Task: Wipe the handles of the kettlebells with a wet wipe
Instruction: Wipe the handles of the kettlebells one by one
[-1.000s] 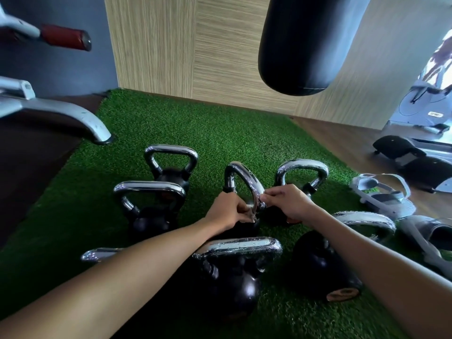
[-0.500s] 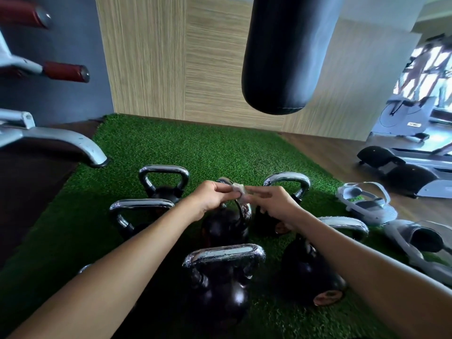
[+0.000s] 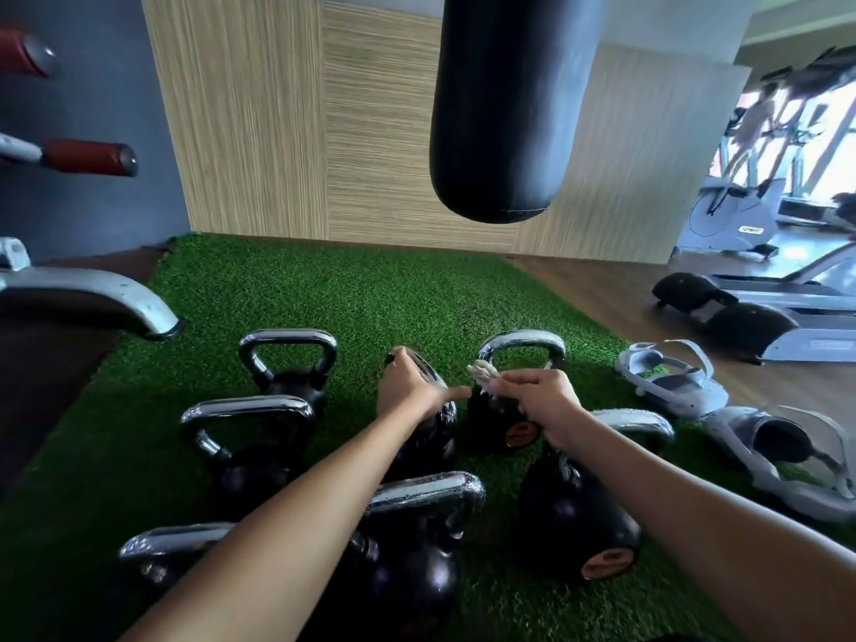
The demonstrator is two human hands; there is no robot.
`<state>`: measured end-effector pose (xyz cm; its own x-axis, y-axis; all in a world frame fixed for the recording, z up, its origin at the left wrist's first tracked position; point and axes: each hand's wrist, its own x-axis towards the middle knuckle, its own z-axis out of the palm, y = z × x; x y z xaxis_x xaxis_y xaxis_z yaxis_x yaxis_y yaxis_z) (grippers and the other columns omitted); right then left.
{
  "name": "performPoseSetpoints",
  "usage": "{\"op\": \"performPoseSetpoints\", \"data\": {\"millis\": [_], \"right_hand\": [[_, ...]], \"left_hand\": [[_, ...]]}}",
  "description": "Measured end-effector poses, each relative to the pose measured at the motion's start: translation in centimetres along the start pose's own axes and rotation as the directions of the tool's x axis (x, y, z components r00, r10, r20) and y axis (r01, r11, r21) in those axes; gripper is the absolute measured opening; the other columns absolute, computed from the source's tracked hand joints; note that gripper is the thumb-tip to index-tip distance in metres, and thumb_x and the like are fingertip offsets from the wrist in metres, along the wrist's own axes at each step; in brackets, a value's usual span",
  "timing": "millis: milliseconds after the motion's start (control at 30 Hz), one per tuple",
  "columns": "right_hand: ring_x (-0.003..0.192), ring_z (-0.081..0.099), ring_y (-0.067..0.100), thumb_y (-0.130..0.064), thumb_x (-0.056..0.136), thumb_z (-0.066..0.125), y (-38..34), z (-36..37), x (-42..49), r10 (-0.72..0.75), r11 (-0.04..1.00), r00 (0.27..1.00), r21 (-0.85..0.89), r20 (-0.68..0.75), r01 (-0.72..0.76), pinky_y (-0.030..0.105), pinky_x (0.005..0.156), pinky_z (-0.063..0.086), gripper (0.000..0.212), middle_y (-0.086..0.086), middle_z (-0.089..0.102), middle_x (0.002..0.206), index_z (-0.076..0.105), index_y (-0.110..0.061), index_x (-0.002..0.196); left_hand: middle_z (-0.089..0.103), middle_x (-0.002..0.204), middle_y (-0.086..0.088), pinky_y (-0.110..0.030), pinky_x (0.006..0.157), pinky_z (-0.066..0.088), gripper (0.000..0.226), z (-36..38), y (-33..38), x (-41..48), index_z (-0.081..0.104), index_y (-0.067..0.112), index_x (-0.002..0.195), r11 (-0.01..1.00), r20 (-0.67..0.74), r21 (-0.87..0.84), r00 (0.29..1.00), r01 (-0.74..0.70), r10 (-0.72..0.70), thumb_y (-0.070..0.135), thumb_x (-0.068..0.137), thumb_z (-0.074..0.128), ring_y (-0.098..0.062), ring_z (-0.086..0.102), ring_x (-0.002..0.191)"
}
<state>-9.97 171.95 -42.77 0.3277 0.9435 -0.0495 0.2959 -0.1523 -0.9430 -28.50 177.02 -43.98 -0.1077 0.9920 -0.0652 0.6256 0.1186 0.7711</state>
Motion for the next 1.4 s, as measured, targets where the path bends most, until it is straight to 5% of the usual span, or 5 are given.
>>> {"op": "performPoseSetpoints", "data": {"millis": [333,600,967,1133,1400], "right_hand": [[0.087,0.070,0.016,-0.036,0.061,0.095,1.0,2.3,1.2,0.054,0.998,0.997,0.017,-0.046,-0.054,0.033,0.075,0.059,0.025,-0.002,0.078,0.096,0.079,-0.032,0.080],[0.043,0.048,0.004,-0.016,0.075,0.088,1.7,2.6,1.2,0.171,0.976,0.984,0.141,-0.041,-0.163,0.015,0.034,0.036,0.019,-0.002,0.064,0.065,0.076,-0.019,0.090],[0.071,0.056,0.012,-0.027,0.066,0.094,2.3,7.7,5.3,0.251,0.951,0.959,0.221,-0.136,-0.217,0.027,0.070,0.048,0.025,0.003,0.074,0.094,0.076,-0.019,0.081],[0.078,0.063,0.012,-0.028,0.068,0.093,3.2,10.1,6.7,0.229,0.960,0.965,0.196,-0.127,-0.202,0.026,0.076,0.053,0.023,0.001,0.071,0.088,0.074,-0.021,0.077],[0.077,0.064,0.012,-0.038,0.077,0.081,5.1,12.0,7.0,-0.049,0.995,0.986,-0.098,-0.159,0.034,0.026,0.070,0.049,0.022,-0.004,0.072,0.085,0.069,-0.021,0.085]], "left_hand": [[0.072,0.106,0.005,-0.024,0.057,0.047,0.084,1.1,-1.1,0.5,0.048,0.031,0.127,0.998,-0.129,-0.066,0.992,-0.003,-0.006,0.053,0.060,0.094,-0.016,0.066,0.080],[0.058,0.145,0.002,-0.026,0.100,0.047,0.107,-3.6,-2.4,3.4,0.041,0.031,0.151,0.960,0.167,0.170,0.967,-0.223,0.195,0.050,0.059,0.094,-0.017,0.059,0.123],[0.037,0.162,0.005,-0.037,0.119,0.030,0.122,-9.9,1.5,5.2,0.027,0.028,0.160,0.575,0.650,0.532,0.735,-0.621,0.192,0.059,0.060,0.090,-0.019,0.037,0.148],[0.070,0.122,-0.002,-0.040,0.081,0.060,0.123,-9.6,2.4,5.2,0.049,0.028,0.148,0.486,0.604,0.610,0.764,-0.626,0.226,0.068,0.039,0.087,-0.019,0.070,0.079],[0.054,0.144,0.012,-0.014,0.061,0.049,0.106,-9.4,2.0,4.8,0.047,0.023,0.146,0.546,0.608,0.549,0.750,-0.633,0.259,0.055,0.054,0.091,0.004,0.065,0.057]]}}
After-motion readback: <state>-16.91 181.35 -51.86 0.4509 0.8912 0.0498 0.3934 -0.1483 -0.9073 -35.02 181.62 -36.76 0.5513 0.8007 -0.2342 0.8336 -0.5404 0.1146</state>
